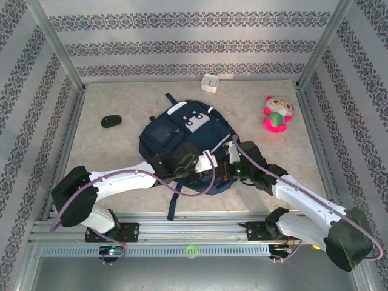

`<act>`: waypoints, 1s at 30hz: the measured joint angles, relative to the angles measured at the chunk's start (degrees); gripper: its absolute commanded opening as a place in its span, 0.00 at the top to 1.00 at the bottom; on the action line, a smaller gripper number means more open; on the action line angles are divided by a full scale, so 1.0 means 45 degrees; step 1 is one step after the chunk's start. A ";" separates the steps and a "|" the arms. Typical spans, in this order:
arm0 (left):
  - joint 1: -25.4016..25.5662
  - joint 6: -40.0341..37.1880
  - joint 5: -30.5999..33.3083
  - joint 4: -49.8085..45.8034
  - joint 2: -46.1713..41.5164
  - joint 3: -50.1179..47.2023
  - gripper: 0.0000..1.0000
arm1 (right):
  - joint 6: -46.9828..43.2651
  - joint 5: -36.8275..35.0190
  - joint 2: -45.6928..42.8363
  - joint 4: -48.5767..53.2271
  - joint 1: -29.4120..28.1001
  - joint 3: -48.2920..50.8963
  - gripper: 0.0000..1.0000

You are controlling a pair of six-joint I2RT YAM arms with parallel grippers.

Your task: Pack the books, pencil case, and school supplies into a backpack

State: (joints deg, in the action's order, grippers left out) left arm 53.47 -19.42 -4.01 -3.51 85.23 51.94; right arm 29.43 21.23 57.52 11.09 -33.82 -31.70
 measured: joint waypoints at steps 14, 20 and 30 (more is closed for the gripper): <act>-0.0398 0.1428 -0.1146 0.1146 -0.0729 -0.0913 1.00 | -0.0690 -0.0855 0.0194 -0.0384 -0.0525 0.0063 0.81; -0.0413 0.1477 -0.1205 0.1171 -0.0748 -0.0913 1.00 | -0.0865 -0.0903 0.0291 -0.0384 -0.0544 0.0063 1.00; -0.1472 -0.0223 -0.2773 0.0593 -0.1855 -0.1486 1.00 | -0.1355 -0.0554 -0.0709 0.0403 0.0738 0.0058 1.00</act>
State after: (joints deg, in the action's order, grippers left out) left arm 46.85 -20.43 -16.49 -0.84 76.88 45.25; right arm 23.33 18.74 54.33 12.91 -30.50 -31.44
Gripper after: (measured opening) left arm 0.069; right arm 0.052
